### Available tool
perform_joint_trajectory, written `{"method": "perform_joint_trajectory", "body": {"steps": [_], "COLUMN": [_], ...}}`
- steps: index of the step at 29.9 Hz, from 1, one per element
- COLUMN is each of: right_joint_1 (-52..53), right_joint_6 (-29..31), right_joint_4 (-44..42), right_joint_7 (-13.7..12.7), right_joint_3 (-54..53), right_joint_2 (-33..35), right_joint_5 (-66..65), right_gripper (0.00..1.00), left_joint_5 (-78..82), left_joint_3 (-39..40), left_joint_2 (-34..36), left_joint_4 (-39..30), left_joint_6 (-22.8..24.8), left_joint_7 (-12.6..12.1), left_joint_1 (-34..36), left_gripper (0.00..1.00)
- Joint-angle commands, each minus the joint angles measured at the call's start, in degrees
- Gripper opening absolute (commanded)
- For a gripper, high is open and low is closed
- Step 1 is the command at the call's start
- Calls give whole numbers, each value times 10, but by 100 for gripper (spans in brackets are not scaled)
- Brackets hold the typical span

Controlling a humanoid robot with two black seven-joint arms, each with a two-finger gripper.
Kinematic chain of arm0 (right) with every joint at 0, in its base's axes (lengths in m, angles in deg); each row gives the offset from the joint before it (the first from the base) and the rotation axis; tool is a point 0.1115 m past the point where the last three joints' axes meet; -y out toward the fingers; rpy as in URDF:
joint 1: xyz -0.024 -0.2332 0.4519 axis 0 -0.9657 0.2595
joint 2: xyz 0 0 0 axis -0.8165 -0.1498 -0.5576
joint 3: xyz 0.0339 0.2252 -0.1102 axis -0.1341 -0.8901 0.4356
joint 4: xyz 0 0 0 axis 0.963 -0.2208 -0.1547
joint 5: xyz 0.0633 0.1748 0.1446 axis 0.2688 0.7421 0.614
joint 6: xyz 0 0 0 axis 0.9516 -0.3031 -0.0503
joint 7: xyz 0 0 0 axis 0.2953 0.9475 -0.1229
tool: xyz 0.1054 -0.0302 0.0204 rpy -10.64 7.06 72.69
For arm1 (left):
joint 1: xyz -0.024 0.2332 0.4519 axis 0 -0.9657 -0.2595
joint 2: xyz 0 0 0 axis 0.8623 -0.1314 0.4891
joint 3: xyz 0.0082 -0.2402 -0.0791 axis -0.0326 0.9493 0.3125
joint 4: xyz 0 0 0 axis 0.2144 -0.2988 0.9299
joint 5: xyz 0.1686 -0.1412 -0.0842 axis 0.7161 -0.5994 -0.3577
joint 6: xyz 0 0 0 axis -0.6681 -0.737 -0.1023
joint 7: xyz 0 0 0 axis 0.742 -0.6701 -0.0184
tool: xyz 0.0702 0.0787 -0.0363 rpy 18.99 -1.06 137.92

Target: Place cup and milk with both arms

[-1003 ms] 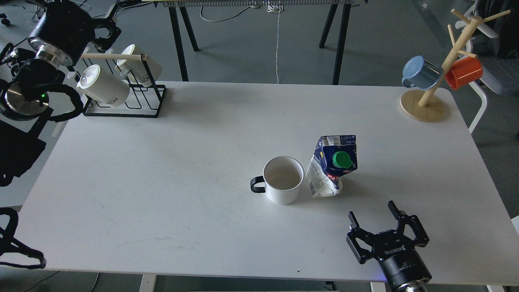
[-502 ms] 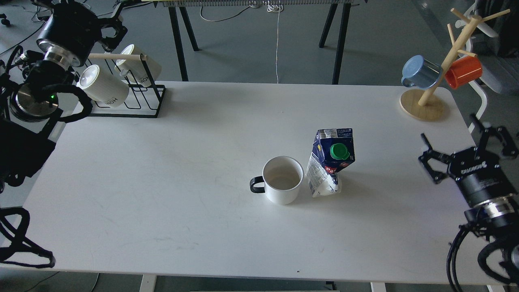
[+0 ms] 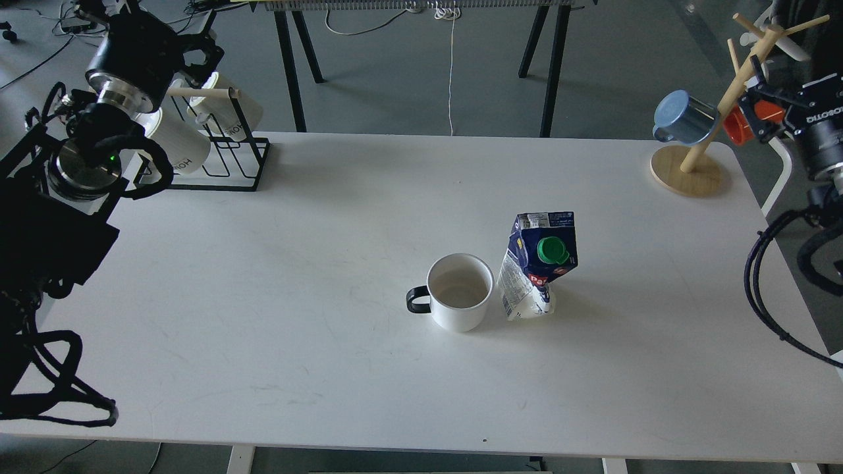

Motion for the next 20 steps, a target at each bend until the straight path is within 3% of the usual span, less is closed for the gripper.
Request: {"method": "perform_joint_trajectory", "body": {"steps": [1,9,20], "right_joint_1": [67,205,210], "right_joint_6": [0,0,0], "right_joint_4": [-64,-192,-199], "right_joint_7": [0,-17,-12], "right_joint_3": [8,102,114], "right_joint_2": [-28,-71,-103], "right_joint_5": [0,1,0], "right_gripper": [99,99,99], "left_joint_5": [-7,-15,-17], "left_joint_3": [24,34,32], "left_joint_2": [-25,-26,-24], "left_joint_4": [0,-1,-1], "left_joint_6": [0,0,0], "left_joint_7": [-2,-3,-1], "left_joint_1": [4,3,1], "left_gripper": [99,99,99]}}
